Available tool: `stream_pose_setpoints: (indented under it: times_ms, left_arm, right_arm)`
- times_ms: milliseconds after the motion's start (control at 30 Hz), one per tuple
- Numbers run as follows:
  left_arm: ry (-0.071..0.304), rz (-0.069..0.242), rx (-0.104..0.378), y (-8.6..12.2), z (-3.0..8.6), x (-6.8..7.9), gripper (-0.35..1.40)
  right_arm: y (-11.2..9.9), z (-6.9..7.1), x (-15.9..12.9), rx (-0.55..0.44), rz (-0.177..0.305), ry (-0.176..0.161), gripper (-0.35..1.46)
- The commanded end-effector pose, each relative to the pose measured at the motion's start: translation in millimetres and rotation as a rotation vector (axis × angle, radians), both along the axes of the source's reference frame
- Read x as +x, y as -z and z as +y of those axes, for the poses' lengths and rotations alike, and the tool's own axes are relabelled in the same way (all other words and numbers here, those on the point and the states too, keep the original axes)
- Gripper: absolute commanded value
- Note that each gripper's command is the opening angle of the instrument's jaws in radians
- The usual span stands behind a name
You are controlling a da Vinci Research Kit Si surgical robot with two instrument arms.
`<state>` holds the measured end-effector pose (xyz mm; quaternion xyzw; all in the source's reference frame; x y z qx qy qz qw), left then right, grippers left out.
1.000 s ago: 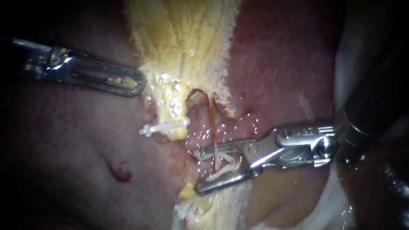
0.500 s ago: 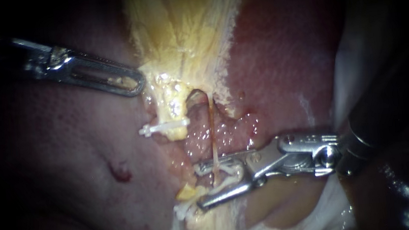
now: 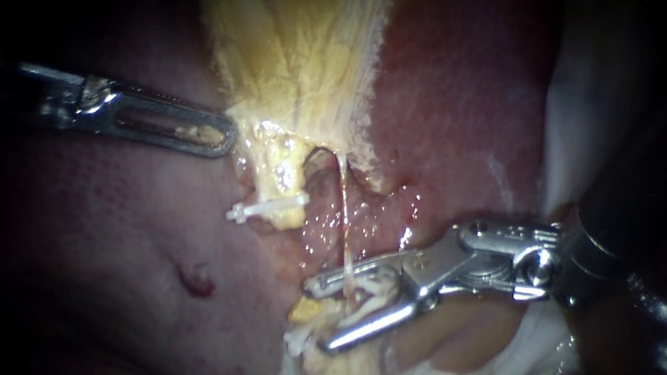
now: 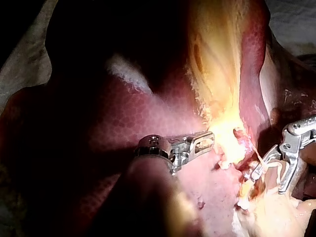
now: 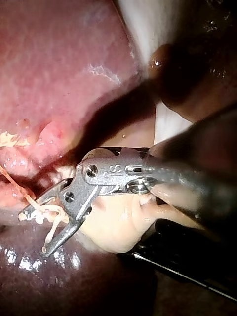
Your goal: Clipping first clip right tube
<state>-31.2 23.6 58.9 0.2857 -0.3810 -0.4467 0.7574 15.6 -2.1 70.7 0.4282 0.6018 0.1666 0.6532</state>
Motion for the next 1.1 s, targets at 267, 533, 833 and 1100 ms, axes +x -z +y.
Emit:
stream_pose_setpoints:
  times_ms: [267,533,833,1100]
  left_arm:
    - [0.000,0.000,0.000,0.0,0.0,0.0,-0.35]
    - [0.000,0.000,0.000,0.0,0.0,-0.1,-0.35]
    - [0.000,0.000,0.000,0.0,0.0,-0.1,-0.35]
    - [0.000,0.000,0.000,-0.1,0.1,-0.1,-0.35]
  right_arm:
    - [0.0,0.1,0.3,0.015,-0.003,-0.005,0.44]
    - [0.0,0.1,0.4,0.048,-0.016,-0.002,0.39]
    - [0.0,0.7,0.1,0.050,-0.018,-0.007,0.19]
    - [-0.4,1.0,-0.4,0.095,-0.034,-0.001,-0.29]
